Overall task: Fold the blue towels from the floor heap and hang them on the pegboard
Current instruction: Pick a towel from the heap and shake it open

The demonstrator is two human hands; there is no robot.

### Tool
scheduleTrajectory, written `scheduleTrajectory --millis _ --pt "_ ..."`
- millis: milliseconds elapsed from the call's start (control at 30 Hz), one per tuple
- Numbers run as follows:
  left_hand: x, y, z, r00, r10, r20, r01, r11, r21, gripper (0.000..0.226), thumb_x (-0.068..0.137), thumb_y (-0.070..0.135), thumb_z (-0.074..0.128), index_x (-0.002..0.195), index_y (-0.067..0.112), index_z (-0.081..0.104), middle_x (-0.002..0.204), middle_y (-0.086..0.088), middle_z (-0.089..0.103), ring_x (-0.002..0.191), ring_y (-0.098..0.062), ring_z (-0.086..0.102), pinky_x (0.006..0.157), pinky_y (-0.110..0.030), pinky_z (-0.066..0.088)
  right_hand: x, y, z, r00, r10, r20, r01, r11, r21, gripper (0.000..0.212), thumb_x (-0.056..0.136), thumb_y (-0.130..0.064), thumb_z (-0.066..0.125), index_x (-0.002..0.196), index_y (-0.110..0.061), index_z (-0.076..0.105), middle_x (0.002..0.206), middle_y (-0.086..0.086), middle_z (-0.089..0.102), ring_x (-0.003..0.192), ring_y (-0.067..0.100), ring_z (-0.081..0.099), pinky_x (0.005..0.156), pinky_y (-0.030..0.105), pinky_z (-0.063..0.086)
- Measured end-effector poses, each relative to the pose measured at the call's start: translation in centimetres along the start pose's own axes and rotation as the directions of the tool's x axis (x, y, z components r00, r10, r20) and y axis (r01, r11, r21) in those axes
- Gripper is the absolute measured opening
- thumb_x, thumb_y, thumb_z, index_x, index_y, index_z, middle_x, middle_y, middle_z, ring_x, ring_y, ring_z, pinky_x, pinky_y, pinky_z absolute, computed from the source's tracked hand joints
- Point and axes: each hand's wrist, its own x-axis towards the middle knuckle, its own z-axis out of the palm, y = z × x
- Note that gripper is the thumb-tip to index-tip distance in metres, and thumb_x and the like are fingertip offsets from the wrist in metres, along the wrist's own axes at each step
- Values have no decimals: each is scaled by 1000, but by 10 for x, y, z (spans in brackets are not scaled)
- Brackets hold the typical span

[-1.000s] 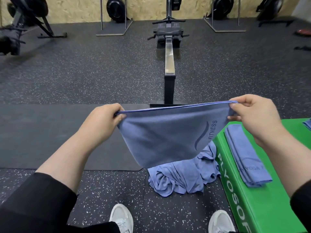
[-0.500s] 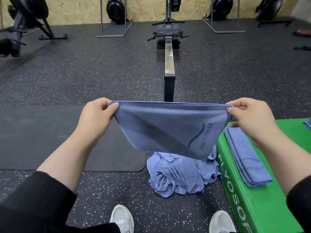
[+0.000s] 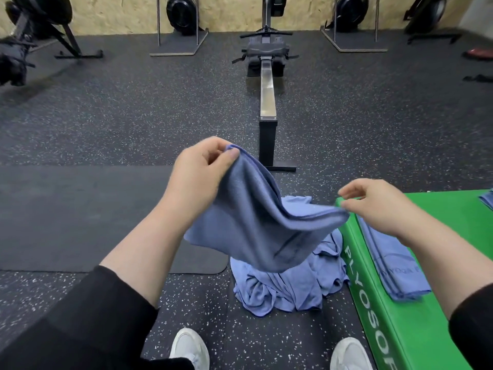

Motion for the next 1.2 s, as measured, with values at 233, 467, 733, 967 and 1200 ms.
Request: scheduleTrajectory --millis 233,467,733,967,1200 --pt "-8 17 43 948 66 311 -103 989 103 13 95 30 67 85 23 72 56 12 56 54 0 43 55 -17 31 -20 -66 23 918 -374 133 303 877 372 47 84 -23 79 127 -30 63 118 -20 70 114 -10 60 99 19 46" --pt "-9 21 44 965 12 261 8 997 -76 17 94 30 68 88 16 61 52 5 49 49 -4 35 49 -20 29 -15 -83 36 892 -440 107 338 805 488 25 95 -25 68 90 -1 68 76 2 58 75 9 45 68 35 36" --pt "-19 -14 25 725 -315 612 214 948 235 23 80 28 82 85 9 70 71 6 61 67 -10 52 67 -31 40 -12 -73 22 920 -368 -137 385 778 497 14 101 -19 59 96 -19 72 86 14 68 76 8 53 72 33 42" --pt "-13 -37 5 832 -344 436 23 806 591 26 88 31 73 72 22 55 67 8 55 68 -16 50 54 -28 31 1 -44 11 936 -209 -283 316 855 411 16 101 -23 58 90 -23 70 77 -2 64 71 7 49 71 33 41" --pt "-1 -55 -15 934 -276 228 37 708 705 11 92 18 59 82 19 63 79 -1 61 82 -28 58 61 -32 34 11 -28 11 947 -113 -301 205 933 296 17 99 -24 56 87 -22 69 80 6 70 74 21 60 81 47 53"
